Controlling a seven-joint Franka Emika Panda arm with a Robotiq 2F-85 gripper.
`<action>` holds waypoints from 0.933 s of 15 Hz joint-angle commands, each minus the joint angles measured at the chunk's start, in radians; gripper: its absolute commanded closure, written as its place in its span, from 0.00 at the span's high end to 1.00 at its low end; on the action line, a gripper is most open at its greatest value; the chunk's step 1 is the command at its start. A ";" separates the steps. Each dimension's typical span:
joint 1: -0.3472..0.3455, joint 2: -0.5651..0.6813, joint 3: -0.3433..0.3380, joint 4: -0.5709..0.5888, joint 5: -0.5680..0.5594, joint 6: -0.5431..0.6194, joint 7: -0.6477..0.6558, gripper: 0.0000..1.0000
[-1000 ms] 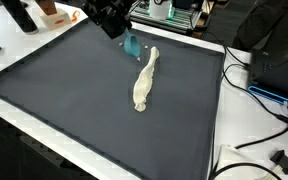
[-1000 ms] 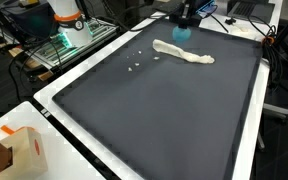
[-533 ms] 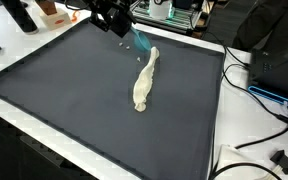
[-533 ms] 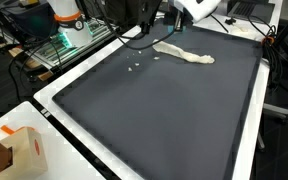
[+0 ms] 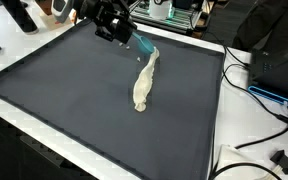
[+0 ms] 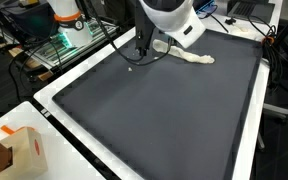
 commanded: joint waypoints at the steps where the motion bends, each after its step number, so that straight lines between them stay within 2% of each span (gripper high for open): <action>1: -0.011 0.033 -0.010 -0.009 0.051 -0.027 -0.066 0.25; 14: -0.001 0.131 -0.016 0.026 0.118 -0.007 -0.110 0.25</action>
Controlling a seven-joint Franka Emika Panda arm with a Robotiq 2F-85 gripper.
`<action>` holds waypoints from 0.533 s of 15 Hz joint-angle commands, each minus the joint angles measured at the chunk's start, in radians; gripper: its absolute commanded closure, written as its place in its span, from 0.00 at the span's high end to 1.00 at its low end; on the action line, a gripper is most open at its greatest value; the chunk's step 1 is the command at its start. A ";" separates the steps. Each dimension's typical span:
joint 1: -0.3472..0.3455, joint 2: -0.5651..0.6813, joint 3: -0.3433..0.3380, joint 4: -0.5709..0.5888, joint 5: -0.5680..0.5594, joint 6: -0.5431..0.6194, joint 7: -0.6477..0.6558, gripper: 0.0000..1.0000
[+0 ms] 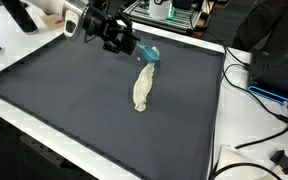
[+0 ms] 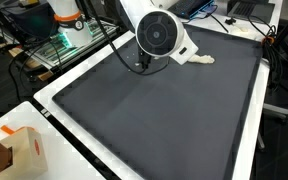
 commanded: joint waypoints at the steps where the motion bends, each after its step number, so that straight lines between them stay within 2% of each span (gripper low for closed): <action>1: 0.002 0.036 -0.011 0.025 0.035 0.007 -0.009 0.25; 8: 0.016 0.072 -0.022 0.035 0.027 0.106 0.004 0.25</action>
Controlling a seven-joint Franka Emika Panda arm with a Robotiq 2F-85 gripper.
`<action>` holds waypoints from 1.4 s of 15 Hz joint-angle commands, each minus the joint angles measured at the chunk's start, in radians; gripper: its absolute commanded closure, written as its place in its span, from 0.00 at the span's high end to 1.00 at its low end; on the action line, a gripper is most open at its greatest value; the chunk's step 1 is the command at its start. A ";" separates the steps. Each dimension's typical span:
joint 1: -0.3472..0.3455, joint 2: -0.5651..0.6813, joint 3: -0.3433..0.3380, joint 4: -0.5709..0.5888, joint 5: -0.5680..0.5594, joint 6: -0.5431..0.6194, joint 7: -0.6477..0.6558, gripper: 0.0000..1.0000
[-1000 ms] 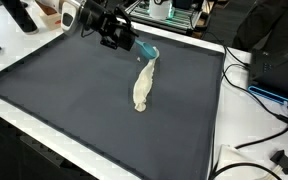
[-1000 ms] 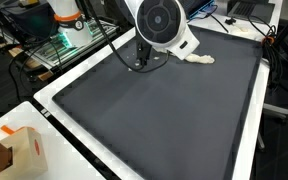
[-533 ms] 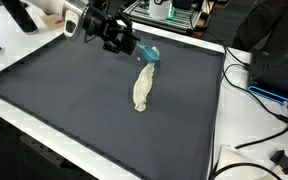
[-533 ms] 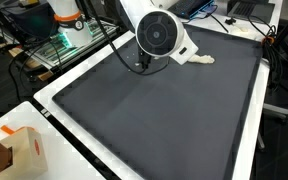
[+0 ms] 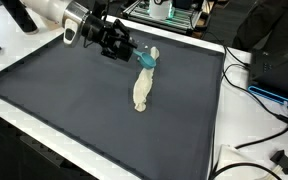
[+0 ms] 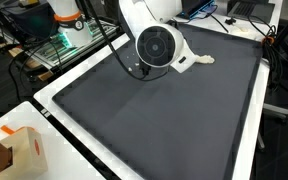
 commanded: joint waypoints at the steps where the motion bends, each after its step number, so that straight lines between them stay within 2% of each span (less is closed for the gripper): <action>1: 0.021 0.024 -0.020 0.007 0.011 0.081 0.014 0.25; 5: 0.044 0.045 -0.031 0.016 -0.024 0.124 0.090 0.25; 14: 0.070 0.108 -0.028 0.091 -0.098 0.098 0.298 0.25; 17: 0.076 0.123 -0.021 0.118 -0.162 0.105 0.257 0.25; 21: 0.072 0.124 -0.002 0.133 -0.190 0.106 0.246 0.25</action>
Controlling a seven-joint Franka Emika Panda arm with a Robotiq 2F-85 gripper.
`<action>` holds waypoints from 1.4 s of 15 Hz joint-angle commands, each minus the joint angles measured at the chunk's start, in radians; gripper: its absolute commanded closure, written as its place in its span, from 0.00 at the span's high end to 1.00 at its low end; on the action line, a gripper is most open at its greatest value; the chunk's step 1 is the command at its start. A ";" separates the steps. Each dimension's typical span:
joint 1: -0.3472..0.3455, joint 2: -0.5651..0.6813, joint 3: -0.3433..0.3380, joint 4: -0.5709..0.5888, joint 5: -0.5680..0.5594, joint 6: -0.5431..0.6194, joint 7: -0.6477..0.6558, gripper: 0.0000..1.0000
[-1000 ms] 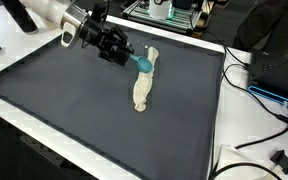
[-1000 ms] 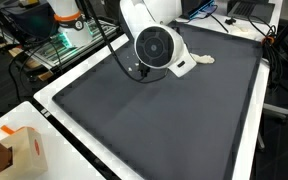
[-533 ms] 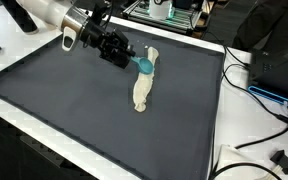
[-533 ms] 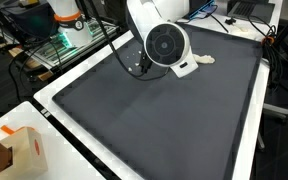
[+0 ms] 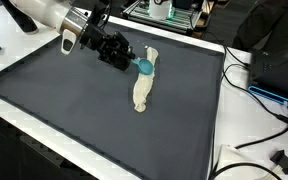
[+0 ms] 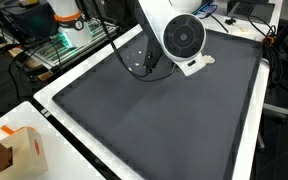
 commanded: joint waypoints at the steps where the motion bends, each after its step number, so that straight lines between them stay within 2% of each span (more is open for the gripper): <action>1: 0.017 0.060 0.004 0.020 -0.067 0.055 -0.025 0.25; 7: -0.025 0.082 0.028 0.044 -0.012 -0.013 -0.044 0.25; 16: -0.007 0.074 0.022 0.046 -0.047 0.000 -0.083 0.25; 21: -0.036 0.063 0.035 0.046 -0.018 -0.052 -0.106 0.25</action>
